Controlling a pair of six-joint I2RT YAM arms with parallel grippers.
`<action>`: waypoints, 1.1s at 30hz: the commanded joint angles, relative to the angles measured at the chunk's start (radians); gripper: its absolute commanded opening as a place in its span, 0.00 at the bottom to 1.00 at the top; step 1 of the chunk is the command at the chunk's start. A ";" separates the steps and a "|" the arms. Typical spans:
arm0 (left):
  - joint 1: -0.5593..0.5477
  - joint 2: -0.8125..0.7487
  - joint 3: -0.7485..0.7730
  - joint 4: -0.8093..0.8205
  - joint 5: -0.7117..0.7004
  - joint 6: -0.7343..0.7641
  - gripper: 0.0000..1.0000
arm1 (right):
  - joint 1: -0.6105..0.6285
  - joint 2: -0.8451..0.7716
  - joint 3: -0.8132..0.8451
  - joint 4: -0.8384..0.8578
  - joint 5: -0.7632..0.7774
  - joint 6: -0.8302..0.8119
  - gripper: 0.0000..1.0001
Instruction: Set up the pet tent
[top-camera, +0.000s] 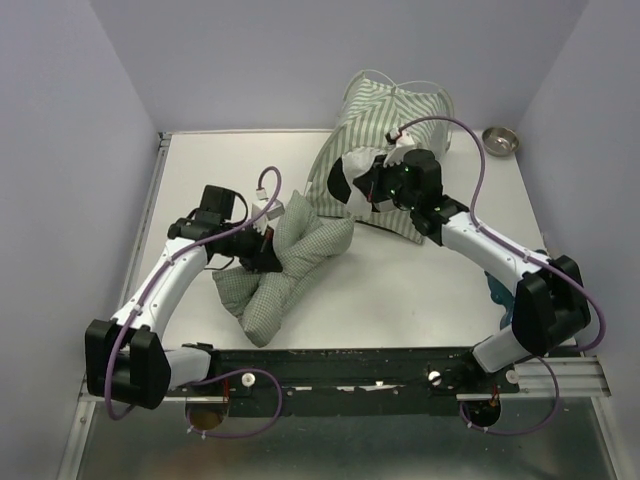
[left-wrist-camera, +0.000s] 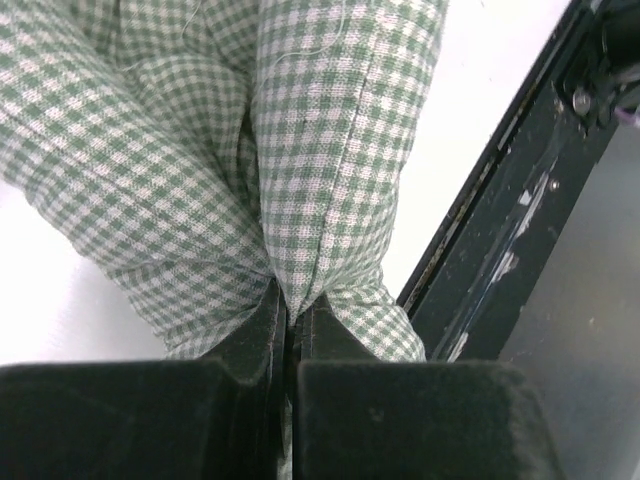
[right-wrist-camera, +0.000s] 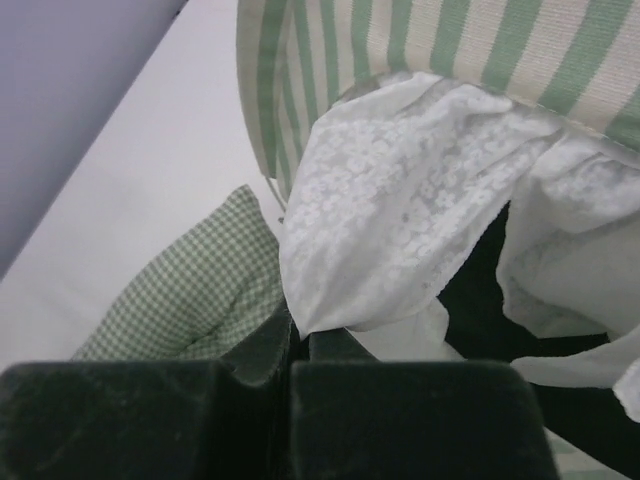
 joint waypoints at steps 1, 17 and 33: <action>-0.103 -0.085 0.046 0.002 0.006 0.161 0.00 | -0.022 -0.027 0.117 -0.124 -0.130 0.120 0.01; -0.196 0.342 0.515 0.172 -0.268 0.010 0.00 | -0.114 0.005 0.249 -0.208 -0.243 0.250 0.01; -0.372 0.579 0.807 0.011 -0.686 -0.442 0.00 | -0.116 0.013 0.222 -0.282 -0.157 0.156 0.01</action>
